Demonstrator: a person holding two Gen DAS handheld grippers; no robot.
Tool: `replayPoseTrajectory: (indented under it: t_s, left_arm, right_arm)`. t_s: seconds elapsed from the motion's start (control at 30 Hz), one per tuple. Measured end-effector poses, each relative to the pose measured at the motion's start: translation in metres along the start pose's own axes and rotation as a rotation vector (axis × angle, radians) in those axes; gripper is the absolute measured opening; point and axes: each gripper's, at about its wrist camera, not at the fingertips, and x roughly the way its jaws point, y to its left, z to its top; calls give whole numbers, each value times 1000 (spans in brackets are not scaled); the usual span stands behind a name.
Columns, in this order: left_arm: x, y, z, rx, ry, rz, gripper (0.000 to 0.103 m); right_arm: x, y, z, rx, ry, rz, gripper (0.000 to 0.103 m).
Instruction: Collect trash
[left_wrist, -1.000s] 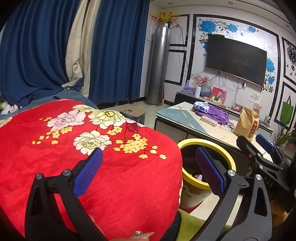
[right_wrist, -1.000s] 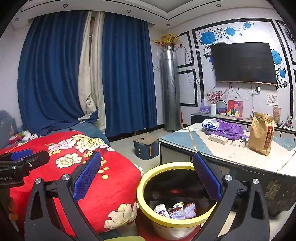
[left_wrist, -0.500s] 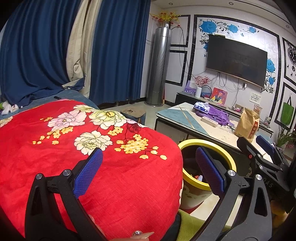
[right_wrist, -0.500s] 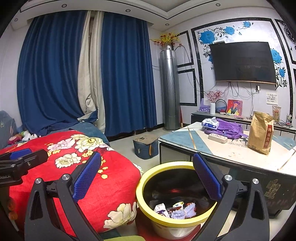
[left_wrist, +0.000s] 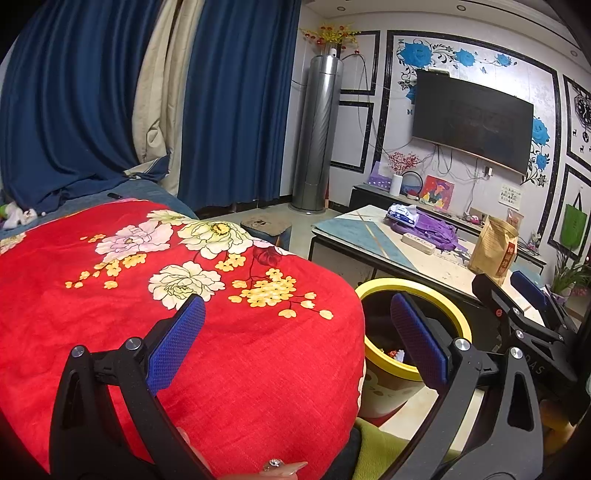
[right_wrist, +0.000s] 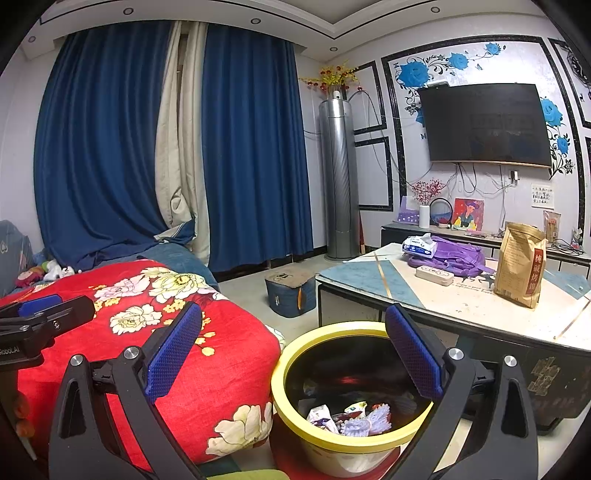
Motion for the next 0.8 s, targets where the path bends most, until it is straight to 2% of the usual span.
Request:
replayPoseTrajectory:
  t_s: [0.23,0.43,0.57,0.63,0.7,0.73,0.77,0.8]
  left_arm:
    - [5,0,2,5,17,-9,92]
    - [7,3,2,-18,31,15,92]
    - [4,35,9,-123,77,48,92]
    - [-4,72,11,-176,108,124,92]
    - [-23,124,9,-215,118,268,92]
    - [-39,161,6,-252,122,368,92]
    - [-50,186,3,-278,130,438,92]
    - [-69,222,-4,-322,144,551,92]
  right_arm:
    - [0,0,0,6,0,-1,97]
    - [5,2,1,21,11,-3,97]
    - [19,27,8,-4,59,100,97]
    - [32,61,14,-27,105,195,97]
    - [45,107,19,-59,163,320,97]
    - [52,135,20,-80,198,399,97]
    - [58,179,19,-107,246,500,97]
    - [61,214,17,-136,287,565,97]
